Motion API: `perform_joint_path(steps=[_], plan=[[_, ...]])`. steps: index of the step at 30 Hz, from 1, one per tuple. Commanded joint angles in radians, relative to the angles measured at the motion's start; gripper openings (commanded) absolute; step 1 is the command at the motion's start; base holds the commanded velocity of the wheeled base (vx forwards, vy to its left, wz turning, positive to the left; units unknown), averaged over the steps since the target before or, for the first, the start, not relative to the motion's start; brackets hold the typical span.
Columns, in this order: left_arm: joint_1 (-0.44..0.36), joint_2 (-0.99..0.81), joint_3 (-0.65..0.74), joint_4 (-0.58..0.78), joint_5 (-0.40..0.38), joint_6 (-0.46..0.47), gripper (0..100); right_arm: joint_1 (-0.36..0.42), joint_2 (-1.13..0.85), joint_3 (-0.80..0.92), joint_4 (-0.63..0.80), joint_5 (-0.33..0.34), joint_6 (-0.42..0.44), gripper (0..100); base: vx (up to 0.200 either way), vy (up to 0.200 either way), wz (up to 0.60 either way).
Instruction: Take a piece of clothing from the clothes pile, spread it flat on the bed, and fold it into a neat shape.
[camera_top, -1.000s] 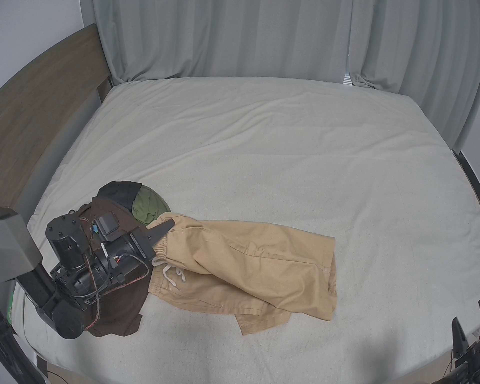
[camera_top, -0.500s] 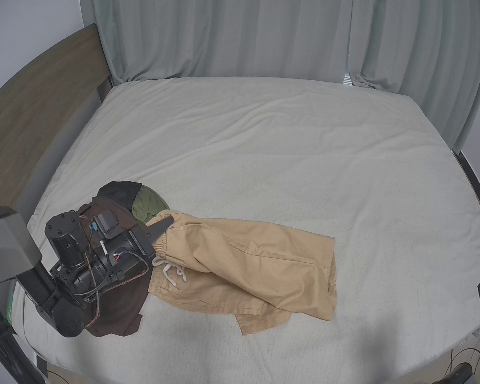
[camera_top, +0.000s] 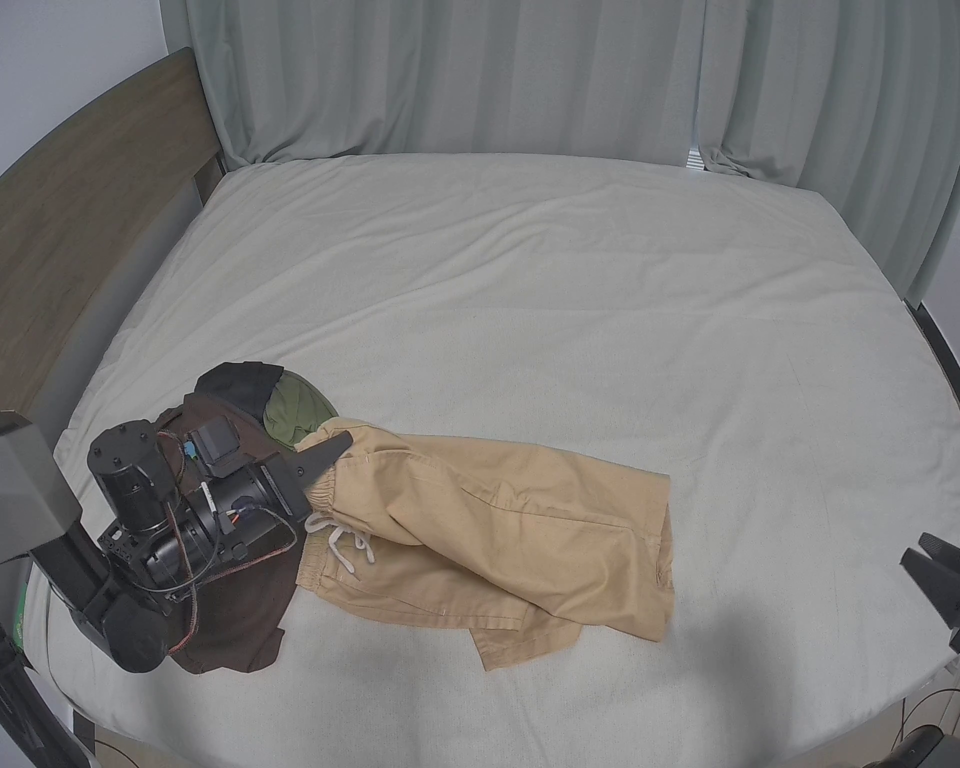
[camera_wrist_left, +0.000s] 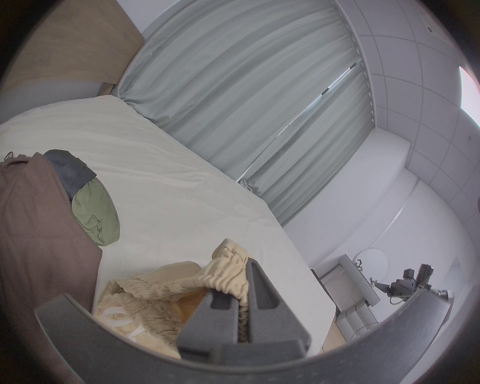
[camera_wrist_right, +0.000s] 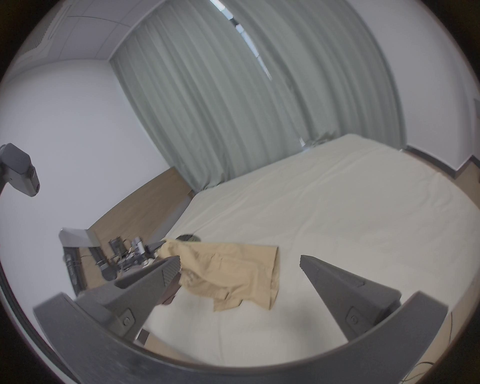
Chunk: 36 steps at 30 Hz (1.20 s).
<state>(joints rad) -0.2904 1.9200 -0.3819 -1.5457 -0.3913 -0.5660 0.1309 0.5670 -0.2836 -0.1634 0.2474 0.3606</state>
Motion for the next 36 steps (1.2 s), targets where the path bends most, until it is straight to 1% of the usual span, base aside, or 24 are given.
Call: perform_joint_path(steps=[1,2,3,4,6,7,8,10,11,12,15,18,19,21,22,24,25,26,28,32,36], plan=[[0.007,0.004,0.008,0.001,-0.034,0.031,0,0.046,0.172,-0.034,-0.007,0.079,-0.025,100,0.0,0.0,0.0],[0.007,0.004,0.009,0.001,-0.034,0.031,0,0.047,0.18,-0.037,-0.008,0.085,-0.028,100,0.0,0.0,0.0],[0.008,0.004,0.014,-0.001,-0.037,0.031,0,0.052,0.232,-0.062,-0.013,0.115,-0.055,100,0.0,0.0,0.0],[0.008,0.005,0.015,-0.001,-0.037,0.029,0,0.053,0.26,-0.077,-0.016,0.127,-0.065,100,0.0,0.0,0.0],[0.008,0.005,0.015,0.001,-0.038,0.029,0,0.053,0.278,-0.089,-0.015,0.136,-0.071,100,0.0,0.0,0.0],[0.008,0.004,0.02,-0.001,-0.041,0.029,0,0.058,0.329,-0.115,-0.016,0.164,-0.077,100,0.0,0.0,0.0],[0.008,0.004,0.024,-0.001,-0.049,0.029,0,0.064,0.353,-0.127,-0.016,0.174,-0.083,100,0.0,0.0,0.0],[0.008,0.004,0.028,-0.001,-0.058,0.031,0,0.069,0.372,-0.135,-0.016,0.181,-0.088,100,0.0,0.0,0.0],[0.008,-0.001,0.041,-0.001,-0.081,0.031,0,0.079,0.415,-0.152,-0.018,0.185,-0.103,100,0.0,0.0,0.0],[0.008,-0.003,0.048,-0.001,-0.087,0.032,0,0.089,0.441,-0.164,-0.021,0.185,-0.109,100,0.0,0.0,0.0],[0.008,0.002,0.046,0.001,-0.087,0.046,0,0.096,0.475,-0.163,-0.053,0.197,-0.111,100,0.0,0.0,0.0],[0.008,0.01,0.044,-0.001,-0.087,0.061,0,0.09,0.539,-0.154,-0.111,0.24,-0.104,100,0.0,0.0,0.0],[0.008,0.01,0.044,0.001,-0.087,0.066,0,0.087,0.583,-0.141,-0.142,0.246,-0.104,100,0.0,0.0,0.0],[0.011,0.013,0.037,-0.001,-0.086,0.066,0,0.087,0.602,-0.134,-0.159,0.246,-0.103,100,0.0,0.0,0.0],[0.014,0.013,0.037,-0.001,-0.087,0.066,0,0.087,0.656,-0.098,-0.234,0.25,-0.1,100,0.0,0.0,0.0],[0.02,0.017,0.037,-0.001,-0.087,0.066,0,0.087,0.723,-0.063,-0.321,0.25,-0.1,100,0.0,0.0,0.0],[0.02,0.019,0.037,-0.001,-0.087,0.066,0,0.087,0.732,-0.058,-0.335,0.25,-0.1,100,0.0,0.0,0.0],[0.022,0.027,0.035,-0.001,-0.087,0.067,0,0.087,0.783,-0.04,-0.403,0.254,-0.098,100,0.0,0.0,0.0],[0.022,0.033,0.034,-0.001,-0.087,0.067,0,0.085,0.84,-0.023,-0.478,0.274,-0.089,100,0.0,0.0,0.0],[0.022,0.042,0.035,-0.001,-0.087,0.069,0,0.078,0.918,-0.016,-0.538,0.289,-0.042,100,0.0,0.0,0.0],[0.028,0.043,0.035,-0.001,-0.087,0.067,0,0.056,0.979,-0.016,-0.585,0.293,-0.039,100,0.0,0.0,0.0]])
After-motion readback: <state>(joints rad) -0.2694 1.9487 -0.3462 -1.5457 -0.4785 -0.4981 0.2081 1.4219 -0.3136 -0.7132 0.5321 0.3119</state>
